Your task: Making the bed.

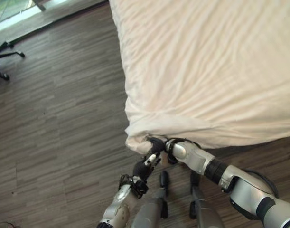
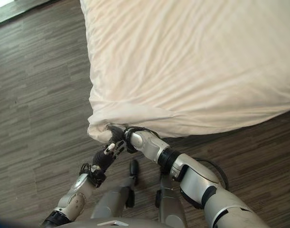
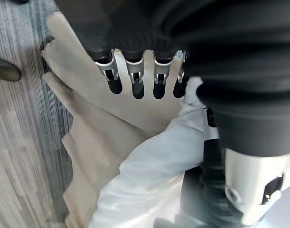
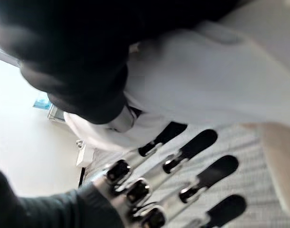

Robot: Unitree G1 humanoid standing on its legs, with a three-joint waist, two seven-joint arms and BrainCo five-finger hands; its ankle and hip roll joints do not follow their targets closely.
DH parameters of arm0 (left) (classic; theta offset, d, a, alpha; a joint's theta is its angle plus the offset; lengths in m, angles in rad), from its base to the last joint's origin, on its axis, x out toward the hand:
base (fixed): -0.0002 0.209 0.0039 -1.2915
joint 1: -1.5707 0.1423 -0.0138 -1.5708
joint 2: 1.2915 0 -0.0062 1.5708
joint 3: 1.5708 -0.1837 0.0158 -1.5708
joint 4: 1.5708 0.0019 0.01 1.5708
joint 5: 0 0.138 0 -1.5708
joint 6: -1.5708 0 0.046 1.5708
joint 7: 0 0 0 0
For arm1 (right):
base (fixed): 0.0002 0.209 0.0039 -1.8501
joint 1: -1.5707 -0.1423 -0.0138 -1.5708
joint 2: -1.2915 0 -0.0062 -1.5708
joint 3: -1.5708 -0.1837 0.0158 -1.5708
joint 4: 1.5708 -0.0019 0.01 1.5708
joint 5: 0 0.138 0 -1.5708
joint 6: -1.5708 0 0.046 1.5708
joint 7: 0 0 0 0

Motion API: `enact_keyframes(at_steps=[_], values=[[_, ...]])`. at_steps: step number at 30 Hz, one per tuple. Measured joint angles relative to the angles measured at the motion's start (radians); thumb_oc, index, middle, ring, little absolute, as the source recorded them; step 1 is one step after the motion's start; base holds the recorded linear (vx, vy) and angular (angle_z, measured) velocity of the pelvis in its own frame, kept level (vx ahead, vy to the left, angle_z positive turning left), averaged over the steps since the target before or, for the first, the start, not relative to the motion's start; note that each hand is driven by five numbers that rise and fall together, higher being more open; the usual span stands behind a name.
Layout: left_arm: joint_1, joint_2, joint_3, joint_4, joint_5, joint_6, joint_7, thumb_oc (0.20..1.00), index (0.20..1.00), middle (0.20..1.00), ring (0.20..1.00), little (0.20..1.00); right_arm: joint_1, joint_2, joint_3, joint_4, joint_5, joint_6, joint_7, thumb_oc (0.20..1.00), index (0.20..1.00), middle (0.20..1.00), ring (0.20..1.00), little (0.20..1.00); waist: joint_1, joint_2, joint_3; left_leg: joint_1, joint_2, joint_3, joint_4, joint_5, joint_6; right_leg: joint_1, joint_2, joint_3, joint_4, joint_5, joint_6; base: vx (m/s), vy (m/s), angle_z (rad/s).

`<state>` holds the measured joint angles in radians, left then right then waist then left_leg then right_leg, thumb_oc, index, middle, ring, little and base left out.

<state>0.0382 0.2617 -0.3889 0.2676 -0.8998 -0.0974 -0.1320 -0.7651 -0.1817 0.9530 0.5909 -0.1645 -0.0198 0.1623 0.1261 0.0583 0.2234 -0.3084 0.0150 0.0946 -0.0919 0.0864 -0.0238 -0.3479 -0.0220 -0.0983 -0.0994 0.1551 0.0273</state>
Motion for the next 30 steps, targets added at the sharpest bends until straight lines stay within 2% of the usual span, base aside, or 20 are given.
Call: enact_keyframes(at_steps=[3, 4, 5, 11, 13, 15, 16, 18, 19, 21, 22, 23, 25, 26, 28, 30], values=[[-0.008, 0.013, 0.000, 0.000, 0.000, 0.001, -0.003, 1.000, 1.000, 1.000, 1.000, 1.000, -0.018, -0.001, 0.002, 0.008, 0.025, 0.002, 0.018, 0.200, 0.200, 0.200, 0.200, 0.200, 0.014, -0.013, 0.009, 0.005, 0.007, -0.010, 0.000, 0.000, 0.000, 0.009, 0.007, -0.011, 0.000, -0.004, -0.004, -0.05, -0.002, 0.08], [-0.014, 0.014, -0.001, 0.001, 0.000, 0.002, -0.003, 1.000, 1.000, 1.000, 1.000, 1.000, -0.023, -0.003, 0.002, 0.015, 0.053, 0.003, 0.023, 0.918, 0.918, 0.918, 0.918, 0.918, 0.014, -0.018, 0.013, 0.006, 0.009, -0.020, 0.000, 0.002, -0.003, 0.013, 0.009, -0.021, 0.000, -0.006, -0.003, -0.05, 0.016, 0.13], [-0.021, 0.014, -0.001, 0.006, -0.001, 0.004, -0.002, 1.000, 1.000, 1.000, 1.000, 1.000, -0.023, -0.005, 0.002, 0.016, 0.064, 0.003, 0.023, 1.000, 1.000, 1.000, 1.000, 1.000, 0.015, -0.022, 0.019, 0.012, 0.011, -0.025, 0.000, 0.002, -0.003, 0.021, 0.011, -0.027, 0.000, -0.008, -0.005, -0.05, 0.015, 0.15], [-0.074, 0.026, -0.014, 0.032, -0.001, 0.022, 0.000, 1.000, 1.000, 1.000, 1.000, 1.000, -0.027, -0.005, 0.040, 0.069, 0.143, 0.003, 0.060, 1.000, 1.000, 1.000, 1.000, 1.000, 0.022, -0.051, 0.040, 0.045, 0.014, -0.042, 0.006, -0.003, -0.011, 0.064, 0.014, -0.043, 0.000, -0.016, -0.001, -0.05, 0.056, 0.10], [-0.080, 0.025, -0.036, 0.043, -0.001, 0.026, -0.001, 1.000, 1.000, 1.000, 1.000, 1.000, -0.015, 0.002, 0.005, 0.138, 0.213, -0.025, 0.065, 1.000, 1.000, 1.000, 1.000, 1.000, 0.023, -0.066, 0.046, 0.063, 0.011, -0.048, 0.008, -0.005, -0.014, 0.084, 0.010, -0.045, 0.000, -0.022, 0.003, -0.04, 0.080, 0.09], [-0.090, 0.024, -0.037, 0.044, -0.001, 0.026, -0.002, 1.000, 1.000, 1.000, 1.000, 1.000, 0.041, 0.011, -0.087, 0.135, 0.292, -0.045, 0.066, 1.000, 1.000, 1.000, 1.000, 1.000, 0.029, -0.084, 0.056, 0.075, 0.007, -0.047, 0.008, -0.006, -0.015, 0.095, 0.007, -0.040, 0.000, -0.024, 0.006, -0.03, 0.074, 0.01], [-0.096, 0.031, -0.040, 0.044, 0.000, 0.027, -0.003, 1.000, 1.000, 1.000, 1.000, 1.000, 0.064, -0.002, -0.125, 0.123, 0.319, -0.056, 0.063, 1.000, 1.000, 1.000, 1.000, 1.000, 0.017, -0.099, 0.060, 0.079, 0.003, -0.044, 0.009, -0.009, -0.018, 0.098, 0.006, -0.034, 0.001, -0.023, 0.006, -0.02, 0.057, -0.05], [-0.113, 0.051, -0.048, 0.044, 0.000, 0.031, -0.005, 1.000, 1.000, 1.000, 1.000, 1.000, 0.171, 0.002, -0.254, 0.107, 0.458, -0.092, 0.074, 1.000, 1.000, 1.000, 1.000, 1.000, 0.020, -0.119, 0.064, 0.094, -0.004, -0.035, 0.006, -0.012, -0.015, 0.110, -0.005, -0.028, -0.001, -0.029, 0.014, 0.03, 0.099, -0.09], [-0.129, 0.058, -0.065, 0.062, 0.001, 0.032, -0.023, 1.000, 1.000, 1.000, 1.000, 1.000, 0.219, -0.041, -0.292, 0.051, 0.492, -0.093, 0.082, 1.000, 1.000, 1.000, 1.000, 1.000, 0.003, -0.133, 0.065, 0.103, -0.005, -0.021, 0.013, -0.016, -0.019, 0.113, -0.007, -0.017, 0.005, -0.028, 0.016, 0.06, 0.112, -0.02], [-0.117, 0.071, -0.071, 0.058, 0.004, 0.037, -0.052, 1.000, 1.000, 1.000, 1.000, 1.000, 0.342, -0.094, -0.400, 0.010, 0.556, -0.103, 0.129, 1.000, 1.000, 1.000, 1.000, 1.000, 0.000, -0.145, 0.061, 0.130, -0.015, -0.022, 0.016, -0.028, -0.008, 0.143, -0.016, -0.021, 0.001, -0.036, 0.025, 0.03, 0.030, -0.04], [-0.112, 0.089, -0.063, 0.058, 0.004, 0.036, -0.061, 1.000, 1.000, 1.000, 1.000, 1.000, 0.405, -0.144, -0.397, 0.019, 0.568, -0.094, 0.155, 1.000, 1.000, 1.000, 1.000, 1.000, -0.003, -0.161, 0.054, 0.150, -0.019, -0.015, 0.014, -0.037, -0.006, 0.162, -0.023, -0.011, -0.004, -0.040, 0.027, 0.08, 0.071, -0.06], [-0.122, 0.110, -0.058, 0.059, 0.011, 0.036, -0.082, 1.000, 1.000, 1.000, 1.000, 1.000, 0.538, -0.218, -0.426, 0.009, 0.568, -0.091, 0.189, 1.000, 1.000, 1.000, 1.000, 1.000, -0.035, -0.181, 0.045, 0.168, -0.025, -0.015, 0.011, -0.040, -0.004, 0.177, -0.029, -0.011, -0.003, -0.050, 0.043, 0.09, 0.079, -0.03], [-0.116, 0.121, -0.043, 0.058, 0.012, 0.035, -0.093, 1.000, 1.000, 1.000, 1.000, 1.000, 0.673, -0.254, -0.487, 0.029, 0.558, -0.061, 0.207, 1.000, 1.000, 1.000, 1.000, 1.000, -0.043, -0.197, 0.035, 0.193, -0.031, -0.010, 0.003, -0.045, 0.008, 0.199, -0.034, -0.007, 0.002, -0.050, 0.045, 0.05, 0.033, -0.09], [-0.113, 0.128, -0.004, 0.038, 0.011, 0.022, -0.094, 1.000, 1.000, 1.000, 1.000, 1.000, 0.795, -0.284, -0.526, 0.093, 0.557, -0.011, 0.201, 1.000, 1.000, 1.000, 1.000, 1.000, -0.040, -0.218, 0.019, 0.203, -0.032, 0.005, 0.003, -0.047, 0.024, 0.206, -0.037, 0.002, 0.001, -0.051, 0.046, 0.04, 0.014, -0.25], [-0.119, 0.138, 0.051, 0.029, 0.011, 0.012, -0.099, 1.000, 1.000, 1.000, 1.000, 1.000, 0.936, -0.319, -0.547, 0.099, 0.558, 0.024, 0.221, 1.000, 1.000, 1.000, 1.000, 1.000, -0.074, -0.242, 0.004, 0.210, -0.031, 0.007, 0.002, -0.049, 0.030, 0.213, -0.037, 0.001, 0.002, -0.048, 0.044, 0.03, 0.012, -0.10], [-0.117, 0.141, 0.080, 0.027, 0.012, 0.009, -0.103, 1.000, 1.000, 1.000, 1.000, 1.000, 1.038, -0.304, -0.554, 0.112, 0.565, 0.037, 0.250, 1.000, 1.000, 1.000, 1.000, 1.000, -0.102, -0.264, -0.011, 0.217, -0.028, 0.010, 0.001, -0.051, 0.033, 0.217, -0.033, 0.004, 0.002, -0.047, 0.044, 0.03, 0.008, -0.06]])
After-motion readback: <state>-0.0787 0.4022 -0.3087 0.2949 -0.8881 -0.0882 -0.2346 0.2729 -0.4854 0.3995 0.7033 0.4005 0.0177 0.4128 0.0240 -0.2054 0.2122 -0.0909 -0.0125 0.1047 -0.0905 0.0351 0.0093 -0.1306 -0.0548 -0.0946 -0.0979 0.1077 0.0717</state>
